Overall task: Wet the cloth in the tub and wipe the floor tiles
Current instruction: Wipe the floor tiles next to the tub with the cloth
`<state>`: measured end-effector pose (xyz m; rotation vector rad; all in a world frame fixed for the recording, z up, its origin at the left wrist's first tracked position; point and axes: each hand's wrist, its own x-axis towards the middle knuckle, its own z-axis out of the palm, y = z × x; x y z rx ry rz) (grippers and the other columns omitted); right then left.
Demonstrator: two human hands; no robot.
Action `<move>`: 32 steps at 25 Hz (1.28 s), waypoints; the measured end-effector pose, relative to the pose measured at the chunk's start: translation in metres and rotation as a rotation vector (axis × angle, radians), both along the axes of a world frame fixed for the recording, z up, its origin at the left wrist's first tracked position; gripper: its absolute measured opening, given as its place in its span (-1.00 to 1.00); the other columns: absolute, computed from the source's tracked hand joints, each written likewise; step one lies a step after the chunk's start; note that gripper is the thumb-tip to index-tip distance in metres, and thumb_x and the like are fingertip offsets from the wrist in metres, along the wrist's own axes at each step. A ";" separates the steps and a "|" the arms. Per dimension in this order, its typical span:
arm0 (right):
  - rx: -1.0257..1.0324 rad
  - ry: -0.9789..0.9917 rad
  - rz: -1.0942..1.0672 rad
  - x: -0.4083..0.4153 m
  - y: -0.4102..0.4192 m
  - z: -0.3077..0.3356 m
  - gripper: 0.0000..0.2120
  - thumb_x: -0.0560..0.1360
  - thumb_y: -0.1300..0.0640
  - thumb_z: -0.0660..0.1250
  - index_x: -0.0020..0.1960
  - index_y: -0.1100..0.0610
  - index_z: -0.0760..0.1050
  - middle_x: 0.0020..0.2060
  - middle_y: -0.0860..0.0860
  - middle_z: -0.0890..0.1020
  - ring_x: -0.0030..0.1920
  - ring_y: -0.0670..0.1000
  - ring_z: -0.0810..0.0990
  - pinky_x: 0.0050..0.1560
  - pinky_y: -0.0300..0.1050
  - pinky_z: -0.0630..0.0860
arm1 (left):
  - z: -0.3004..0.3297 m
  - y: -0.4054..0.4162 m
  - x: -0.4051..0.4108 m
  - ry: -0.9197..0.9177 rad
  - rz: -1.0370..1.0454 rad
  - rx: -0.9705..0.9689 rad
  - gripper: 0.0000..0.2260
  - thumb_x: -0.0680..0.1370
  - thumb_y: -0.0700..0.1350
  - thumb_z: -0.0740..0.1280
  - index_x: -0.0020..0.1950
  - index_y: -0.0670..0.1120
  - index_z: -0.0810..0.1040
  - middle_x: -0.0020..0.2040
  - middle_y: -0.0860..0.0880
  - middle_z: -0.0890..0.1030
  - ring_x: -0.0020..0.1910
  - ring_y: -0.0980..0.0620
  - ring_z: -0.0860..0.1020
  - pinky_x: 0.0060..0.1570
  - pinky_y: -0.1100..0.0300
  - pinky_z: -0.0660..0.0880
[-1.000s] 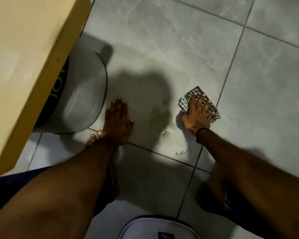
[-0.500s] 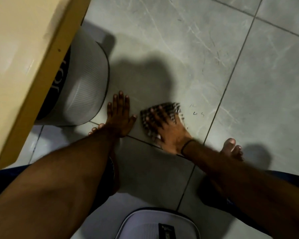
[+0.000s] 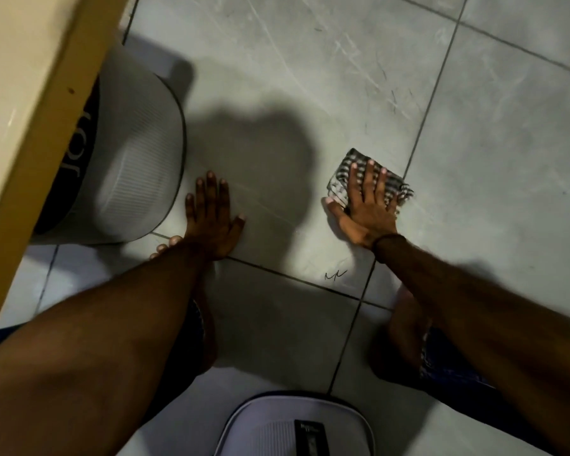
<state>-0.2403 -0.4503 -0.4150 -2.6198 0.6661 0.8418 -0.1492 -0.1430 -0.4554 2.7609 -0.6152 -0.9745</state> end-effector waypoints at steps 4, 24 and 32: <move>0.027 -0.006 0.491 -0.063 0.030 0.017 -0.19 0.55 -0.42 -0.06 0.67 -0.04 -0.03 0.67 0.11 0.00 0.66 0.27 -0.12 0.57 0.46 -0.12 | 0.005 -0.006 0.002 0.031 0.015 0.026 -0.23 0.63 0.23 0.00 0.57 -0.08 -0.42 0.61 -0.15 -0.40 0.59 -0.17 -0.39 0.48 -0.15 -0.39; 0.104 -0.027 0.826 -0.121 0.008 0.017 -0.23 0.50 -0.36 0.15 0.64 -0.09 0.16 0.63 0.07 0.24 0.62 0.22 0.19 0.50 0.48 0.17 | 0.009 -0.008 -0.001 0.037 0.023 0.030 -0.22 0.63 0.22 0.00 0.54 -0.06 -0.48 0.60 -0.14 -0.44 0.57 -0.15 -0.44 0.51 -0.18 -0.38; -0.075 0.064 0.140 -0.054 0.000 0.000 -0.09 0.51 -0.50 -0.06 0.64 -0.09 -0.35 0.55 -0.01 -0.45 0.61 0.15 -0.42 0.45 0.27 -0.57 | 0.016 -0.011 -0.003 0.027 0.035 0.012 -0.23 0.64 0.18 0.04 0.59 -0.13 -0.37 0.61 -0.18 -0.40 0.59 -0.20 -0.39 0.55 -0.22 -0.32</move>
